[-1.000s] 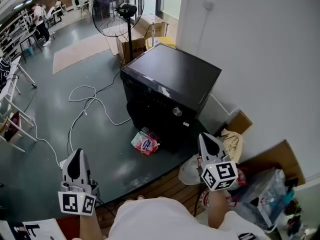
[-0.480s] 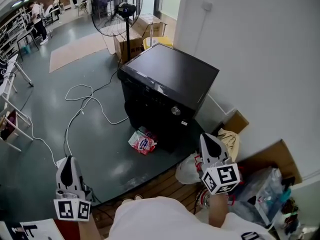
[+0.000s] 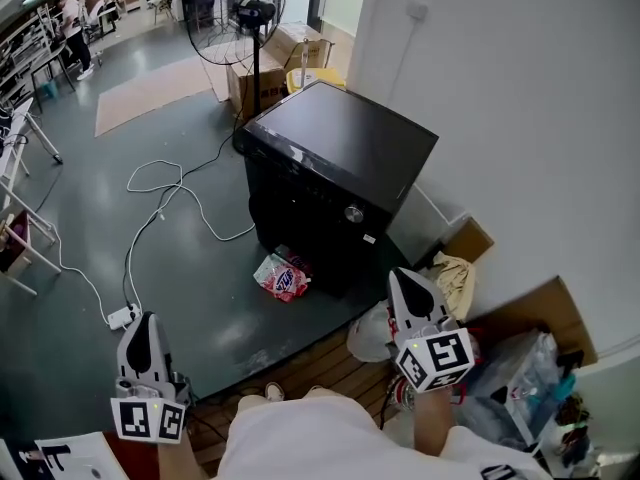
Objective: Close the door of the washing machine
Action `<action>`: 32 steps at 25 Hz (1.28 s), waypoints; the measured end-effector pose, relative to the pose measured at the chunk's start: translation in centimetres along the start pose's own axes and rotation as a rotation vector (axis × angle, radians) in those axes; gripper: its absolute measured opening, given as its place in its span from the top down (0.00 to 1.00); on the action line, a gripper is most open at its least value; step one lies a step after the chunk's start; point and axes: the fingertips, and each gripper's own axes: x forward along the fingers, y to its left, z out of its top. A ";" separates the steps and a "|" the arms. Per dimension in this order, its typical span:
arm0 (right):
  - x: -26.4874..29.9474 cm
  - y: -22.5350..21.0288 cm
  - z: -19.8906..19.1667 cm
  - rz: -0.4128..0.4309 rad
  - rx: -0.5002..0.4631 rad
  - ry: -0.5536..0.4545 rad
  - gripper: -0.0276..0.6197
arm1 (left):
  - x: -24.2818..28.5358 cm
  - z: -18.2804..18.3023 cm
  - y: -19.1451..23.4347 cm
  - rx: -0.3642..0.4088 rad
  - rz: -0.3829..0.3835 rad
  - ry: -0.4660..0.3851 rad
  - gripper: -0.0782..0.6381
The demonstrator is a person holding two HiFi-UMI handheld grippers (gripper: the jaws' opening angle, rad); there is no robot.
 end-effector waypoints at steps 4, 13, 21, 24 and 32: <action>-0.4 0.9 -0.5 -0.003 0.013 0.008 0.96 | -0.7 -0.3 0.2 0.000 -0.005 0.001 0.89; -1.0 2.1 -0.8 0.003 0.056 -0.022 0.96 | -1.7 -0.5 0.4 -0.001 -0.007 0.007 0.88; -1.0 2.7 -1.2 0.000 0.058 -0.008 0.96 | -1.6 -0.3 0.6 0.002 -0.022 0.005 0.89; -1.0 2.9 -1.3 0.000 0.058 -0.005 0.96 | -1.6 -0.5 0.7 -0.003 -0.029 0.005 0.88; -0.8 4.1 -0.9 0.006 0.039 -0.009 0.96 | -1.7 -0.9 1.5 -0.019 -0.033 -0.001 0.88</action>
